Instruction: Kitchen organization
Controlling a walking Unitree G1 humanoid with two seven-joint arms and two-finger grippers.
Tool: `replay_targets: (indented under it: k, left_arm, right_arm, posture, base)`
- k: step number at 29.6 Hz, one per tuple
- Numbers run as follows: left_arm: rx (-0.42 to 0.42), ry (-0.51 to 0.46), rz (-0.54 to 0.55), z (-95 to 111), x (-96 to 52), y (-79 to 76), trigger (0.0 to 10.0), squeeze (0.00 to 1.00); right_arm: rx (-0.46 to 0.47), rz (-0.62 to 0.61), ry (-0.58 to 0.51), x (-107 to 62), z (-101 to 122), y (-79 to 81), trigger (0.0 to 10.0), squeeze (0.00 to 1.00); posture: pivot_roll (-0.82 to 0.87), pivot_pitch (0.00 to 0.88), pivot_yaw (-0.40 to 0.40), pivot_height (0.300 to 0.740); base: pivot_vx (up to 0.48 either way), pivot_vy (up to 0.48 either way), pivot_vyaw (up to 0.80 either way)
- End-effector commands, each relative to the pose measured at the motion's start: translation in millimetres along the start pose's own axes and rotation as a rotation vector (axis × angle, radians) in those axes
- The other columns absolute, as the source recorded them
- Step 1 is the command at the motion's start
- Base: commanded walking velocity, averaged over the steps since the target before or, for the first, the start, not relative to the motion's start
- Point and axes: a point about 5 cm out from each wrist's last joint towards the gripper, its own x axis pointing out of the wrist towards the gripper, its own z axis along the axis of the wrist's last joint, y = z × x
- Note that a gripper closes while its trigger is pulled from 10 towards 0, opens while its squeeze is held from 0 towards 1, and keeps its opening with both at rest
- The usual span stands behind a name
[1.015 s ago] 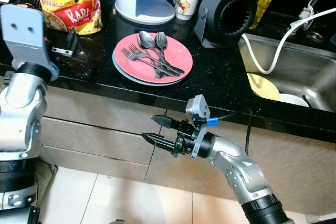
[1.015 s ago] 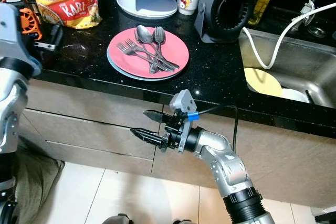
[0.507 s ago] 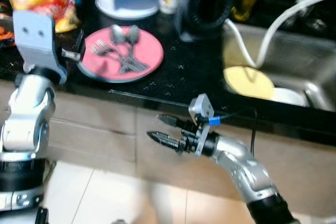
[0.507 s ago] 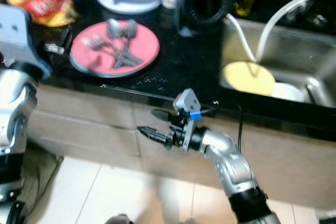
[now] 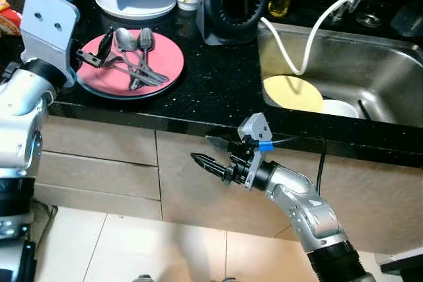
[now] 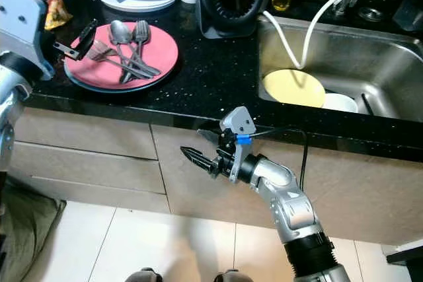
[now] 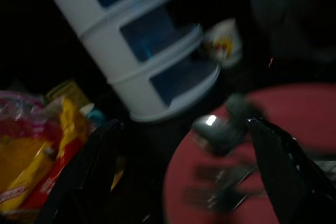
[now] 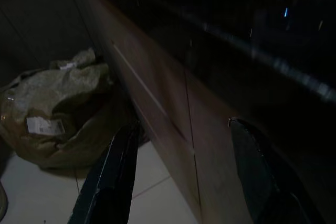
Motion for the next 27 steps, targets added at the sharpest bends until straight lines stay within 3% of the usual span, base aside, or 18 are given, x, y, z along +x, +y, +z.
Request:
replay_targets:
  k: [1, 4, 6, 7, 9, 11, 15, 22, 27]
  left_arm:
    - [0.044, -0.012, -0.034, 3, 1.4, -0.2, 10.0, 0.0]
    - [0.085, -0.015, -0.089, 3, 1.9, 1.6, 10.0, 0.0]
    - [0.183, -0.04, -0.216, 4, 3.7, 1.1, 10.0, 0.0]
    - [0.183, -0.04, -0.216, 4, 3.7, 1.1, 10.0, 0.0]
    - [0.297, -0.064, -0.321, 9, 6.4, 4.2, 10.0, 0.0]
    - [0.32, -0.069, -0.341, 10, 6.9, 4.6, 10.0, 0.0]
    - [0.506, -0.046, -0.538, 12, 10.1, 4.5, 10.0, 0.0]
    - [0.541, -0.003, -0.689, 27, 19.9, 26.9, 10.0, 0.0]
    - [0.523, 0.07, -0.7, 25, 24.6, 42.1, 10.0, 0.0]
  right_arm:
    - [0.0, -0.007, 0.022, -2.6, -3, 0.5, 10.0, 0.0]
    - [0.006, 0.002, 0.032, -4.8, -5, 3.0, 10.0, 0.0]
    - [0.016, 0.097, 0.064, -12.4, -10, 14.6, 10.0, 0.0]
    - [0.016, 0.097, 0.064, -12.4, -10, 14.6, 10.0, 0.0]
    - [0.044, 0.221, 0.097, -23.3, -14, 30.3, 10.0, 0.0]
    - [0.05, 0.239, 0.103, -25.0, -14, 32.8, 10.0, 0.0]
    - [0.057, 0.258, 0.123, -27.8, -16, 36.8, 10.0, 0.0]
    - [0.057, 0.263, 0.149, -31.5, -18, 39.3, 10.0, 0.0]
    - [0.06, 0.247, 0.156, -32.9, -18, 39.4, 10.0, 0.0]
  posture:
    - [0.1, 0.164, -0.055, 0.74]
    - [0.09, 0.175, -0.054, 0.74]
    - [0.09, 0.189, -0.056, 0.74]
    - [0.09, 0.189, -0.056, 0.74]
    - [0.08, 0.197, -0.06, 0.74]
    - [0.08, 0.197, -0.06, 0.74]
    - [0.08, 0.212, -0.076, 0.74]
    - [0.07, 0.218, -0.076, 0.74]
    - [0.07, 0.225, -0.068, 0.74]
  base:
    - [0.0, 0.0, 0.0]
    - [0.0, 0.0, 0.0]
    - [0.0, 0.0, 0.0]
    - [0.0, 0.0, 0.0]
    - [0.0, 0.0, 0.0]
    - [0.0, 0.0, 0.0]
    - [0.0, 0.0, 0.0]
    - [0.0, 0.0, 0.0]
    - [0.0, 0.0, 0.0]
